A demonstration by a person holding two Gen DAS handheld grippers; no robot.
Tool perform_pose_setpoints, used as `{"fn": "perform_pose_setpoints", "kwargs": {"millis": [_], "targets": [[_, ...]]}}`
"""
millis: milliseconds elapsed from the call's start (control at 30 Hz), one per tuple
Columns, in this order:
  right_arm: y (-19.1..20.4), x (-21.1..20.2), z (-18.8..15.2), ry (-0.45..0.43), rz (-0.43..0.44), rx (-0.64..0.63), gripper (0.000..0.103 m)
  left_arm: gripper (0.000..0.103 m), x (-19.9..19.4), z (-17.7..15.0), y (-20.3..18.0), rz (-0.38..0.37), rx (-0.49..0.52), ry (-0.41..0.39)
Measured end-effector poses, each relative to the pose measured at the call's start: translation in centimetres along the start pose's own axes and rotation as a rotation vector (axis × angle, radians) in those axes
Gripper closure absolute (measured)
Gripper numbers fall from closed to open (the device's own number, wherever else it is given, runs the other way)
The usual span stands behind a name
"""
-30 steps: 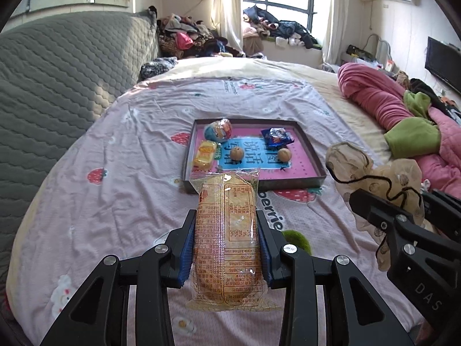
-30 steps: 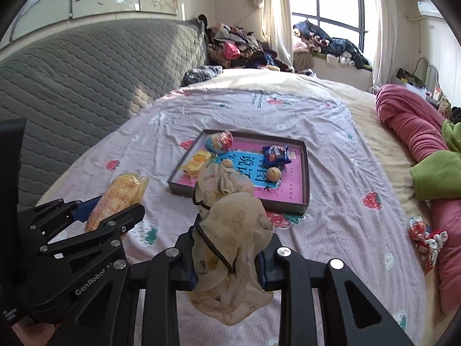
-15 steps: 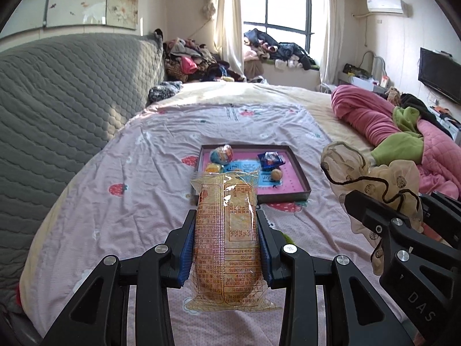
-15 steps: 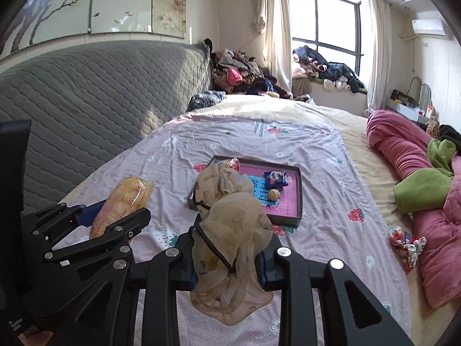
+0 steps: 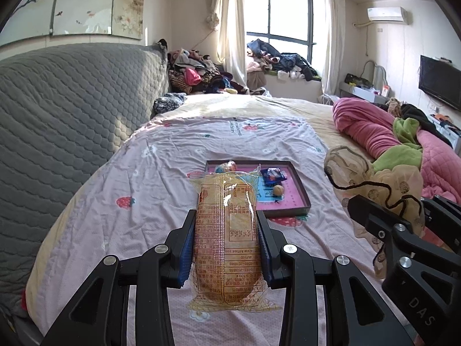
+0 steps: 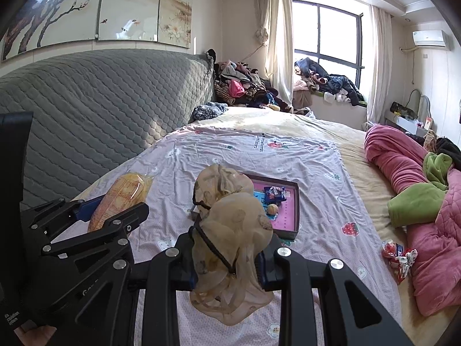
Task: Organize objects
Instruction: 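Lift the orange bread packet and mesh bag and carry both toward the tray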
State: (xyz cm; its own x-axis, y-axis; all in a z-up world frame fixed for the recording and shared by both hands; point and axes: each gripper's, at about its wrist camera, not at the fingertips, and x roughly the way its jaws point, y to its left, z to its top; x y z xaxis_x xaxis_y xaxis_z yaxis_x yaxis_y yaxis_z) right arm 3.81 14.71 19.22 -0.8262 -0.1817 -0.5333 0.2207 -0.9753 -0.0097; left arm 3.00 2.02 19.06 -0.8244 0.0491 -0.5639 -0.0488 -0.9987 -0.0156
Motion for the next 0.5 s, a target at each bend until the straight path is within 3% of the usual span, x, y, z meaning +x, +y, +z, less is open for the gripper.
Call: {"fn": "perform_pose_setpoints", "kwargs": {"millis": [500], "targets": [[-0.6,1.3,1.0,-0.019,-0.002,0.011,0.073,0.064,1.4,1.9,0.0,-0.005,-0.018,-0.023]]}}
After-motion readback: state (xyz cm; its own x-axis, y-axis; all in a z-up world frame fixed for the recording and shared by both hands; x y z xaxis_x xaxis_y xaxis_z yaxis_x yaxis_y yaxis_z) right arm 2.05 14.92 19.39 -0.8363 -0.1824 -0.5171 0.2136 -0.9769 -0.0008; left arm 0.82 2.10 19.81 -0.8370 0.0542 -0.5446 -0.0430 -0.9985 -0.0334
